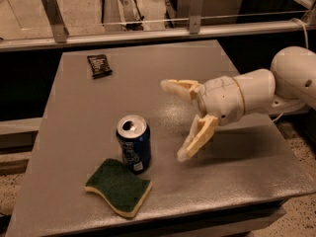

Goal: Move pepsi can near sponge

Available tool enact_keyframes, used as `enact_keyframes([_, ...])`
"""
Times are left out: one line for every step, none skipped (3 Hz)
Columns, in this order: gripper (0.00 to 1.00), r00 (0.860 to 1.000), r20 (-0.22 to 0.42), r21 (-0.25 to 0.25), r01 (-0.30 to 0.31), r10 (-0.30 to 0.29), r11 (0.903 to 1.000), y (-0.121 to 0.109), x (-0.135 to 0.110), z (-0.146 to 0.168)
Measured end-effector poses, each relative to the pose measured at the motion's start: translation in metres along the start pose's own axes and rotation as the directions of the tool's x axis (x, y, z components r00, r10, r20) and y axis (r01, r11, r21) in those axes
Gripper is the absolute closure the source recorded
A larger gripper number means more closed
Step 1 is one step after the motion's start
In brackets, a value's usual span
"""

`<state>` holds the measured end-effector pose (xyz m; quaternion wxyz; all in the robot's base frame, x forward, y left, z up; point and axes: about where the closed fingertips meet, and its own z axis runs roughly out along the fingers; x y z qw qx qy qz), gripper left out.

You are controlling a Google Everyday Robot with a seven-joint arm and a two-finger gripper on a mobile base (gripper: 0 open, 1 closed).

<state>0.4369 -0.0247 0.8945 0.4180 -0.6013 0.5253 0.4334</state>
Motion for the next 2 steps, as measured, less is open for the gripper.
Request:
enact_keyframes([0.00, 0.995, 0.007, 0.166, 0.100, -0.102, 0.9811, -0.031, -0.043, -0.069])
enact_keyframes([0.00, 0.990, 0.009, 0.203, 0.136, -0.141, 0.9697, -0.039, -0.061, -0.084])
